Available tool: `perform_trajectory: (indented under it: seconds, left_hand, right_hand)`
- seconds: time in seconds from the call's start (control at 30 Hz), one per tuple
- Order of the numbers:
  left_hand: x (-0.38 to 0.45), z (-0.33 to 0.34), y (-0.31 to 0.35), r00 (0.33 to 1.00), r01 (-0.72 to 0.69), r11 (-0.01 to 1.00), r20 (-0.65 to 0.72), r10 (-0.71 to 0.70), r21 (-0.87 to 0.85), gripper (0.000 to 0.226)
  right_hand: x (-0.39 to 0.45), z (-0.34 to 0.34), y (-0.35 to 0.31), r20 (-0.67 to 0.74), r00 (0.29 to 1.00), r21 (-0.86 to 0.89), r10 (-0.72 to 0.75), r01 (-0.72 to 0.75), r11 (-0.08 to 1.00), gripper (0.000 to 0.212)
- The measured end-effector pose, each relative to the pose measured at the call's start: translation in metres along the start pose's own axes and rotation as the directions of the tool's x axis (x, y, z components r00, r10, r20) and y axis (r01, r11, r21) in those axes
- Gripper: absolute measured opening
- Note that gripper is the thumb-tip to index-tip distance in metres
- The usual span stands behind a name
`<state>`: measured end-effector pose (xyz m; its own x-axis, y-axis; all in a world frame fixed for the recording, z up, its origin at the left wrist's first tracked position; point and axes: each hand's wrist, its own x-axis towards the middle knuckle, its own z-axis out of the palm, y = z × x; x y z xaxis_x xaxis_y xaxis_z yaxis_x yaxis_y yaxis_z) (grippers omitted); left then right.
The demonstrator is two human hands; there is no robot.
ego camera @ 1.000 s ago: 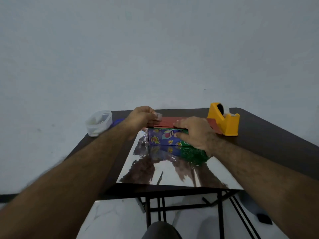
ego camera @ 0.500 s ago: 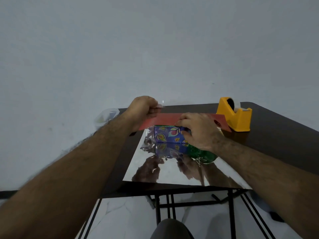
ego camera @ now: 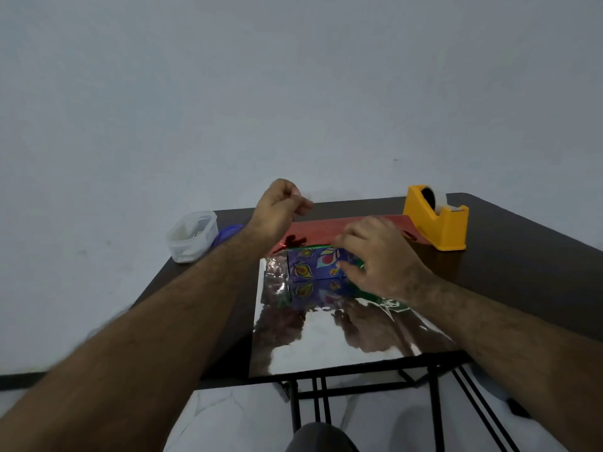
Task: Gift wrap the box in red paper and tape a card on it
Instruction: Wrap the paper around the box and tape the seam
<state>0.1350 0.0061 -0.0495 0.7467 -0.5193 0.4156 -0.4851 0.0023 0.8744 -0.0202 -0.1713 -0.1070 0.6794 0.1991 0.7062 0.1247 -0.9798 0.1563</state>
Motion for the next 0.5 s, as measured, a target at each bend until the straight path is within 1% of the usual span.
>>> perform_trajectory:
  seconds: [0.03,0.07,0.1,0.13,0.17,0.23,0.27,0.3,0.33,0.37,0.4,0.43,0.5]
  left_hand:
    - [-0.001,0.001,0.0,0.999,-0.023,0.999,0.024,0.022,0.024,0.019]
    - [-0.003,0.003,0.001,0.996,-0.068,0.996,0.063,0.065,0.049,0.019]
    - [-0.006,0.005,0.003,0.987,-0.126,0.989,0.112,0.118,0.072,0.016]
    - [-0.01,0.008,0.007,0.972,-0.18,0.979,0.172,0.162,0.095,0.011]
    - [-0.016,0.012,0.012,0.952,-0.225,0.967,0.24,0.191,0.123,0.009]
    - [-0.028,0.02,0.02,0.898,-0.319,0.924,0.378,0.224,0.209,0.01]
    - [-0.035,0.024,0.023,0.865,-0.373,0.886,0.448,0.226,0.274,0.01]
    - [-0.04,0.026,0.025,0.832,-0.44,0.823,0.507,0.223,0.36,0.01]
    - [-0.043,0.027,0.024,0.81,-0.502,0.734,0.547,0.213,0.458,0.012]
    - [-0.045,0.027,0.025,0.799,-0.542,0.641,0.569,0.195,0.543,0.015]
    - [-0.046,0.027,0.025,0.801,-0.557,0.573,0.572,0.178,0.601,0.019]
    - [-0.047,0.026,0.024,0.806,-0.555,0.549,0.567,0.168,0.625,0.022]
    - [-0.049,0.025,0.026,0.817,-0.534,0.559,0.558,0.147,0.634,0.026]
  right_hand:
    - [-0.003,0.002,-0.005,-0.041,0.996,-0.014,-0.079,0.079,0.997,0.028]
    - [-0.007,0.005,-0.012,-0.049,0.983,-0.018,-0.175,0.174,0.985,0.024]
    - [-0.01,0.009,-0.018,-0.025,0.965,-0.011,-0.261,0.261,0.965,0.024]
    - [-0.012,0.012,-0.024,0.015,0.95,0.008,-0.311,0.311,0.95,0.03]
    - [-0.012,0.013,-0.026,0.053,0.944,0.027,-0.325,0.324,0.946,0.037]
    - [-0.01,0.014,-0.025,0.121,0.951,0.028,-0.286,0.284,0.958,0.05]
    - [-0.01,0.013,-0.024,0.147,0.953,0.018,-0.264,0.265,0.964,0.054]
    - [-0.01,0.013,-0.024,0.156,0.954,0.013,-0.256,0.257,0.966,0.057]
    - [-0.01,0.013,-0.025,0.157,0.954,0.015,-0.257,0.257,0.966,0.057]
    - [-0.01,0.013,-0.025,0.156,0.952,0.02,-0.261,0.262,0.965,0.057]
    - [-0.011,0.013,-0.025,0.161,0.951,0.027,-0.265,0.264,0.964,0.056]
    - [-0.011,0.014,-0.026,0.167,0.95,0.042,-0.265,0.261,0.964,0.056]
    - [-0.009,0.012,-0.025,0.205,0.952,0.096,-0.227,0.211,0.973,0.059]
